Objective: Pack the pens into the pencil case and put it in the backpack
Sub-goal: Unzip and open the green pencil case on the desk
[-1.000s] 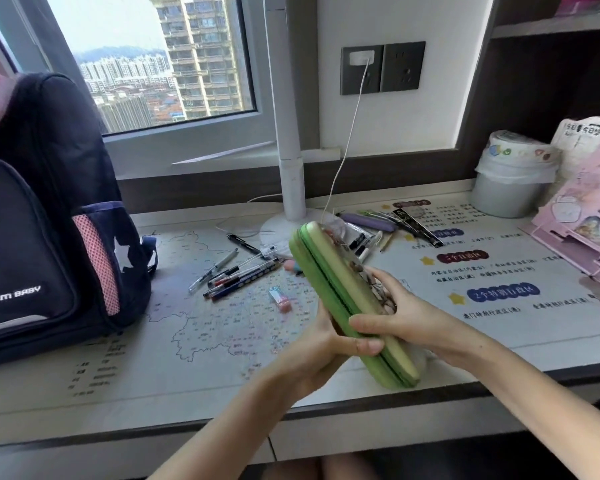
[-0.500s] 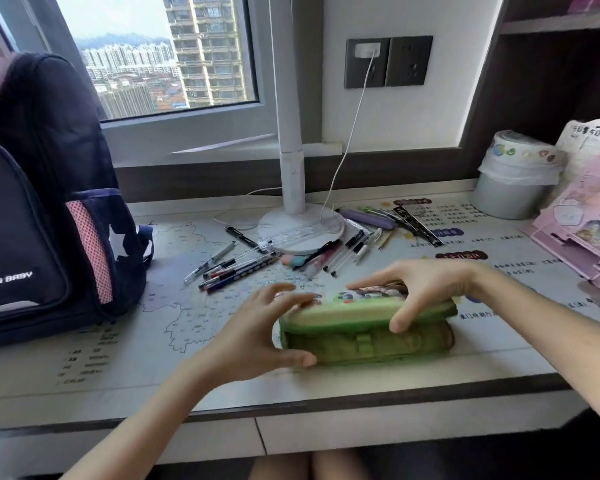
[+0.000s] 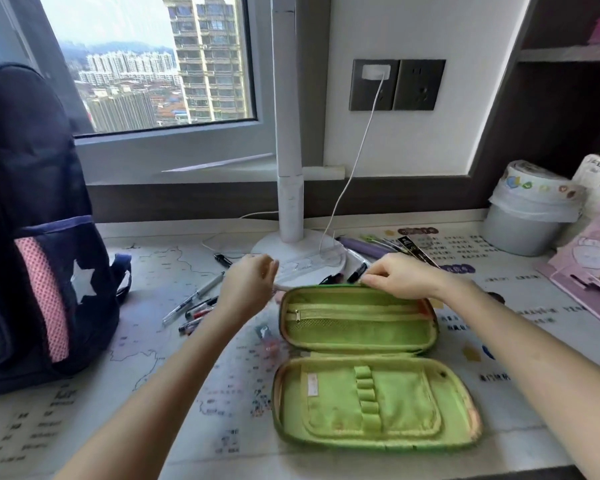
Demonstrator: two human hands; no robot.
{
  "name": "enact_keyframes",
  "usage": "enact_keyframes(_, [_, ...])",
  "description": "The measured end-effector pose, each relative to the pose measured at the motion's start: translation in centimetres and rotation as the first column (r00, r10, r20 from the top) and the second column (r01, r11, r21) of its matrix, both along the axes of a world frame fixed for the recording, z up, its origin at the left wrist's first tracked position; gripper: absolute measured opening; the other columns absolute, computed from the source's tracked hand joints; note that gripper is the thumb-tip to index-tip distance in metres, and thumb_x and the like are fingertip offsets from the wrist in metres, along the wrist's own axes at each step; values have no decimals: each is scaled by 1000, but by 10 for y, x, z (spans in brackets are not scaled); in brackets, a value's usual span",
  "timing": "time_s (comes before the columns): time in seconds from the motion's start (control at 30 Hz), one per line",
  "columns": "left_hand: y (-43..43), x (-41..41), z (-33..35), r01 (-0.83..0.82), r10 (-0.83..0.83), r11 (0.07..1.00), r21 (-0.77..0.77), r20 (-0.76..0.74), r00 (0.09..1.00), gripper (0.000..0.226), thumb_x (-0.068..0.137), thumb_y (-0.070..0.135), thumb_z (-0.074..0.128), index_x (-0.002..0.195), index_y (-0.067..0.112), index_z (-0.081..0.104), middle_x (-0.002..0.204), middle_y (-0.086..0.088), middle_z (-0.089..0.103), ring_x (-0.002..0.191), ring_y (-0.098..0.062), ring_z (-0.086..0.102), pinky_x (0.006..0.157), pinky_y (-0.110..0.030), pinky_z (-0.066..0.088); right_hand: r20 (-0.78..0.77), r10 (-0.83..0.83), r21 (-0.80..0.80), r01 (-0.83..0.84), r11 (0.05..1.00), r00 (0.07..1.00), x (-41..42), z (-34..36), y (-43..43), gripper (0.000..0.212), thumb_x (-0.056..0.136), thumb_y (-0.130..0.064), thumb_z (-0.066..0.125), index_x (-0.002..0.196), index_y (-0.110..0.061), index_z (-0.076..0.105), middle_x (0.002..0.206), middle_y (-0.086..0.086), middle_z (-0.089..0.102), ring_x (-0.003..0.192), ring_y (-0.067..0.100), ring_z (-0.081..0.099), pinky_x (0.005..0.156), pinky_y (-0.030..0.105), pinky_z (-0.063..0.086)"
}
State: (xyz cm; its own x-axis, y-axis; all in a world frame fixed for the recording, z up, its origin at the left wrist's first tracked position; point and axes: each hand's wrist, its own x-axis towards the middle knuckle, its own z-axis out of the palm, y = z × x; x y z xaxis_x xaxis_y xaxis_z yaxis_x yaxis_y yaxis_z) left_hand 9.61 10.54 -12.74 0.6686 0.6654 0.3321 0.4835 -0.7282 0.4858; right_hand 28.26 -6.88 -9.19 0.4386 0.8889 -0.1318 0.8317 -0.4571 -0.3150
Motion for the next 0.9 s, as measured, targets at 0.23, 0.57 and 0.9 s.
enact_keyframes(0.23, [50,32,-12,38,3,995,98,-389,921,44,82,44,60,122,25,53,119,-5,59,111,-26,53,90,-38,42,112,-37,181,16,983,993,-12,-3,36,22,91,-31,49,94,-27,70,82,-10,66,81,15,59,75,35,51])
enact_keyframes(0.57, [58,25,4,88,-93,995,-36,-187,978,17,83,21,67,83,4,72,88,-11,73,73,-22,62,63,-28,45,159,-28,397,-38,917,987,-23,-19,19,20,89,-23,54,102,-23,70,102,-7,71,98,15,61,82,31,49])
enact_keyframes(0.9, [-19,-48,58,430,-430,900,66,-26,903,42,77,45,55,71,6,68,64,2,60,56,-8,52,54,-15,41,412,-44,581,-225,782,910,-63,2,-9,30,76,-41,64,96,-18,67,81,-4,68,77,16,60,83,38,42])
